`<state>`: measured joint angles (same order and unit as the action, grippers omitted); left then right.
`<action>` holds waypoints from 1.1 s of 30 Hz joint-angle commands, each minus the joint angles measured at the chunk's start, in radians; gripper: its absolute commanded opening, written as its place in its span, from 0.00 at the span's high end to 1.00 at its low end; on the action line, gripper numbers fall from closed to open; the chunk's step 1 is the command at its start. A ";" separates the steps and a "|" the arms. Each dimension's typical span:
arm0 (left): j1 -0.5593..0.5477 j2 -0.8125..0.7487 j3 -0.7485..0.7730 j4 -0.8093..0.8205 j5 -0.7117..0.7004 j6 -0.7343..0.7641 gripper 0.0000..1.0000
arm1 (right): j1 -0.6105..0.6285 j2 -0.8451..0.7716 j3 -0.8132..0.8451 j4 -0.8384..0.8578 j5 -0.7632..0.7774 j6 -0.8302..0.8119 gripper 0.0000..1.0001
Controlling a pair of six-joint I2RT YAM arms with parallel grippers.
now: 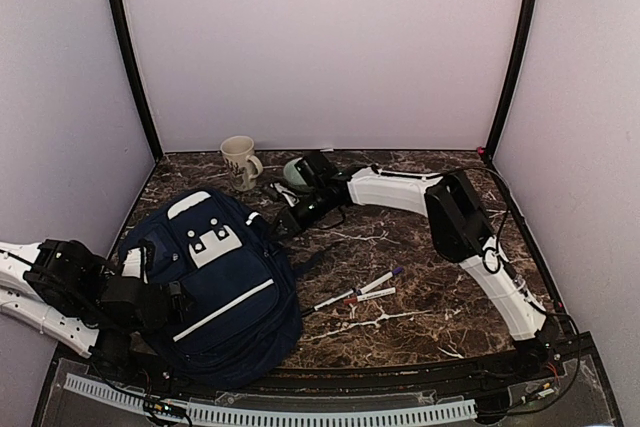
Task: Pack the student bag
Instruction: Move the student bag to the center of the board.
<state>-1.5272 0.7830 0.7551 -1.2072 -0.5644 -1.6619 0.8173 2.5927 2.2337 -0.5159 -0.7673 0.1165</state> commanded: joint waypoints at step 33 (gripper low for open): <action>0.380 0.319 0.037 0.609 -0.007 0.940 0.05 | -0.212 -0.777 -0.950 0.068 0.015 -0.236 0.61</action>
<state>-1.1702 1.1343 0.7925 -0.7296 -0.6151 -0.9421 0.6167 1.9301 1.3170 -0.3416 -0.7753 0.0540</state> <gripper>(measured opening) 0.946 0.364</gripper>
